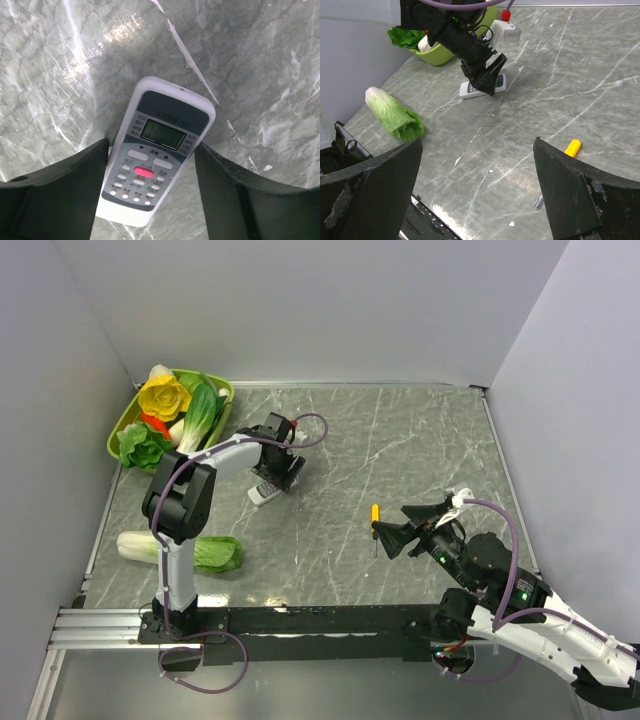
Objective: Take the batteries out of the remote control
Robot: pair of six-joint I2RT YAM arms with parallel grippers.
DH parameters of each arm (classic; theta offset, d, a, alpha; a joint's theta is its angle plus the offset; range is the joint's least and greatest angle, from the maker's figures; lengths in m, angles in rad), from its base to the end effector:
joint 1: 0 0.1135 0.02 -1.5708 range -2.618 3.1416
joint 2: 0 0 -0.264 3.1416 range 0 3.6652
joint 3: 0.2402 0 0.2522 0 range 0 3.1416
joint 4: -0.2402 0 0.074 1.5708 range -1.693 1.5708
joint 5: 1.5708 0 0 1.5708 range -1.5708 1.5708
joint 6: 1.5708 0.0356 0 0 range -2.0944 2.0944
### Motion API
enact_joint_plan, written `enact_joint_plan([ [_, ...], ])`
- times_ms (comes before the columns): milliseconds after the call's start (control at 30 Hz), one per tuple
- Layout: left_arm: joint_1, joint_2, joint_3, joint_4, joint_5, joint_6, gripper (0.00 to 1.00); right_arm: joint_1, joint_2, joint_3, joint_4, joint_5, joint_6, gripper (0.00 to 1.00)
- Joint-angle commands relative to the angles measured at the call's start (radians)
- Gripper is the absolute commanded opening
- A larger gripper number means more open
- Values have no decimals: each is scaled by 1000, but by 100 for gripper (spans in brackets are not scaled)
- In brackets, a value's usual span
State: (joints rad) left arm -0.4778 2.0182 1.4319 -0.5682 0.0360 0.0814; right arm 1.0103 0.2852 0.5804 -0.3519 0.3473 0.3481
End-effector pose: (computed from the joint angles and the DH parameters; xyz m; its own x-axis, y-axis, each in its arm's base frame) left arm 0.3686 -0.1923 0.1657 -0.7711 0.4908 -0.4057 0.5369 0.8436 0.0001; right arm 0.0586 0.0705 0.3104 -0.2384 0.2236 -0.9451 -0.5686 0.7568 0.3224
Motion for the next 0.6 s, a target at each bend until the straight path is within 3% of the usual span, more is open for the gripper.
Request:
enact_joint_plan([
  [0,-7,-9,-13,-30,54,-45,68,7,-1,-8,22,25,14,100],
  [133,1,-22,7,-30,168,-121,52,7,37,-8,48,6,5,100],
  [200,24,-62,6,5,250,-190,35,7,48,-8,65,-7,12,100],
  [333,77,-168,-101,171,550,-386,30,5,88,-19,148,-48,23,100],
  [467,84,-320,-247,433,790,-560,26,5,147,-56,250,-103,41,100],
  [500,82,-347,-290,620,841,-622,26,5,175,-60,275,-117,46,100],
  [567,79,-419,-419,836,930,-831,24,4,203,-74,329,-142,77,100],
])
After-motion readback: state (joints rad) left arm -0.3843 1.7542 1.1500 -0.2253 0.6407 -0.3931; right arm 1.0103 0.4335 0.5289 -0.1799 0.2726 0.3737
